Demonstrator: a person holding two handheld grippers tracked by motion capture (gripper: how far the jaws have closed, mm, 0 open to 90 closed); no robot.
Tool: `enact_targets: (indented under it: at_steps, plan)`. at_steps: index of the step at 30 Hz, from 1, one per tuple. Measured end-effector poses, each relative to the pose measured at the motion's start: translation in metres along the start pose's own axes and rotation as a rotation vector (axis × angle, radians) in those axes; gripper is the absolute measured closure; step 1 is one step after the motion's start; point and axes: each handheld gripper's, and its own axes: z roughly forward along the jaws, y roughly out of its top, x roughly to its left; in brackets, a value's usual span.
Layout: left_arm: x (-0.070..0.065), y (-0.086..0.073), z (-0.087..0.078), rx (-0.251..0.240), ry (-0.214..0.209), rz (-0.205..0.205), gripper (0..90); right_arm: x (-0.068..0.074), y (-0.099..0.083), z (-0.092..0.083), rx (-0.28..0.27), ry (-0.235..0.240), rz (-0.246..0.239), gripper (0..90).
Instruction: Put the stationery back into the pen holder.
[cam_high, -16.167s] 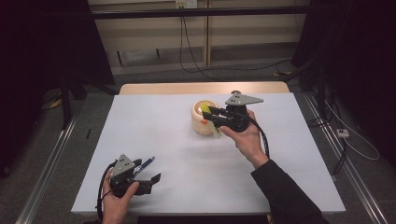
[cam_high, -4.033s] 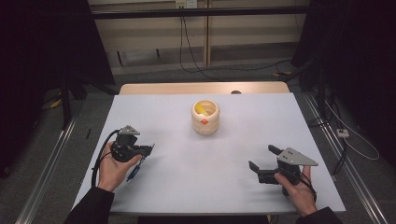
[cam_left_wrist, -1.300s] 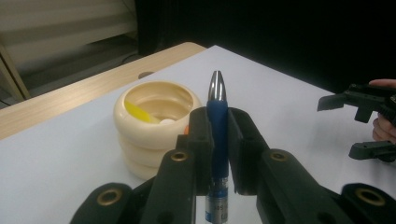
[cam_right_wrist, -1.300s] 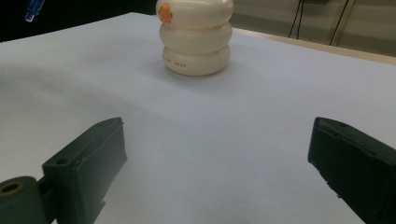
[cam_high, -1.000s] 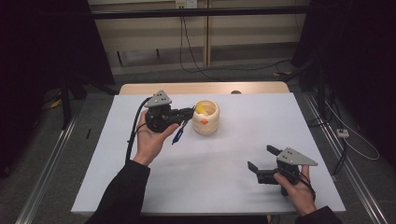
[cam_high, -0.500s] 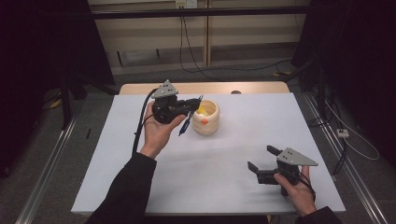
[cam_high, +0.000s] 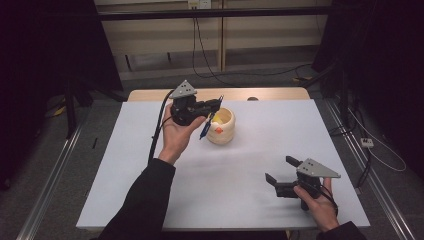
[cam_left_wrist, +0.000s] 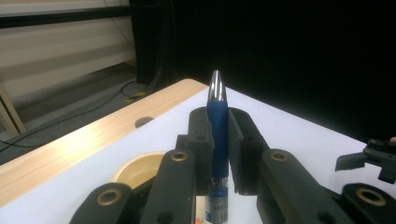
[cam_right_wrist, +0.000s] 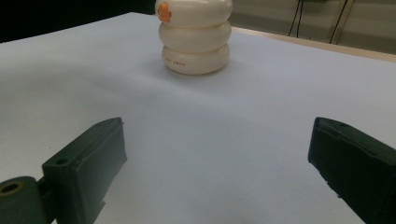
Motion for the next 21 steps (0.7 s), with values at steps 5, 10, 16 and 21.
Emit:
enact_targets:
  at_steps: [5, 10, 16, 21]
  plan:
    - [0.003, 0.004, 0.006, -0.019, -0.006, -0.007, 80.9, 0.000, 0.000, 0.000, 0.000, 0.001, 0.000, 4.2]
    - [-0.002, 0.011, 0.011, -0.035, -0.007, 0.004, 80.9, 0.000, 0.000, 0.000, 0.002, 0.006, 0.002, 4.2]
    - [0.003, 0.016, 0.022, -0.047, 0.018, -0.001, 80.8, 0.001, 0.000, 0.000, 0.000, 0.007, 0.001, 4.2]
    - [0.011, 0.019, 0.029, -0.062, 0.028, -0.023, 80.9, 0.001, 0.000, 0.000, 0.001, 0.008, 0.000, 4.2]
